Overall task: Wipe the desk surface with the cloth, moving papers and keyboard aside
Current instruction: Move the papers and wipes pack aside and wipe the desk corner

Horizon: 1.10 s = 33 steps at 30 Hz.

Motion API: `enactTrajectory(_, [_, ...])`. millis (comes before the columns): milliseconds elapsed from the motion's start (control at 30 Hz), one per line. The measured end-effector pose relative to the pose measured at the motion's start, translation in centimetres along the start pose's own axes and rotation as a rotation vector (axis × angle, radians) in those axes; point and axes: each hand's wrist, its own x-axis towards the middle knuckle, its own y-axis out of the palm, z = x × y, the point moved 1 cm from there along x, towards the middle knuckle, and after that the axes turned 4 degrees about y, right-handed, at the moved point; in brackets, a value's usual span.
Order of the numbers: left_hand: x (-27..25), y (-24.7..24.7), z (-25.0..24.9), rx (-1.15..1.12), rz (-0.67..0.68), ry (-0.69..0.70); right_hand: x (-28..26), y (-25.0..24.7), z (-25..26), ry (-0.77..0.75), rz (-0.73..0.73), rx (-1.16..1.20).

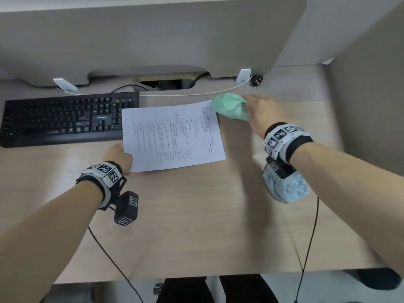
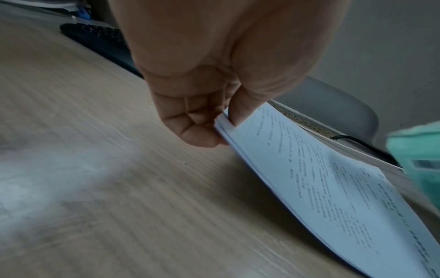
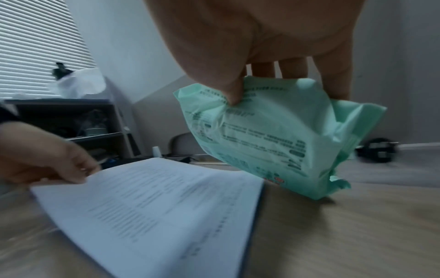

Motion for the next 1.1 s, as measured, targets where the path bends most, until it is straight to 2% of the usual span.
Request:
enactTrajectory(133, [0.3,0.0,0.4,-0.023,0.021,-0.003,-1.3,2.3,6.7,-0.095,0.073,0.021])
enactTrajectory(233, [0.2,-0.2,0.3,-0.007,0.043,0.004,-3.0,5.0,9.3,-0.12,0.254,-0.046])
enactTrajectory(300, [0.1,-0.3,-0.4,0.006,0.057,0.041,-4.5,6.1,9.5,-0.14,0.334,-0.128])
enactTrajectory(367, [0.2,-0.6,-1.0,0.045,0.062,0.067,-5.5,6.4,8.9,-0.15,0.345,-0.136])
enactTrajectory(467, [0.0,-0.9,-2.3,0.087,-0.042,0.058,-5.8,5.3,7.2,-0.135,0.333,-0.018])
enactTrajectory(533, [-0.4,-0.8,-3.9,0.152,-0.15,0.076,-5.9,4.1,5.2,-0.042,0.295,0.022])
enactTrajectory(633, [-0.7,0.2,-7.0,0.194,-0.211,0.187,-7.2,1.9,1.3,0.187,0.29,-0.056])
enactTrajectory(733, [-1.3,1.9,-10.5,0.228,-0.239,0.357,-9.5,0.3,-2.3,0.394,0.339,-0.121])
enactTrajectory(833, [-2.4,3.2,-13.8,0.396,-0.301,0.491,-12.1,-0.2,-5.0,0.533,0.44,-0.14])
enactTrajectory(967, [-2.6,4.6,-16.4,0.72,-0.206,0.672,-14.1,0.3,-6.6,0.605,0.657,-0.203])
enactTrajectory(1100, [-3.6,6.7,-18.3,0.864,0.023,0.68,-13.7,1.4,-6.6,0.626,0.684,-0.133])
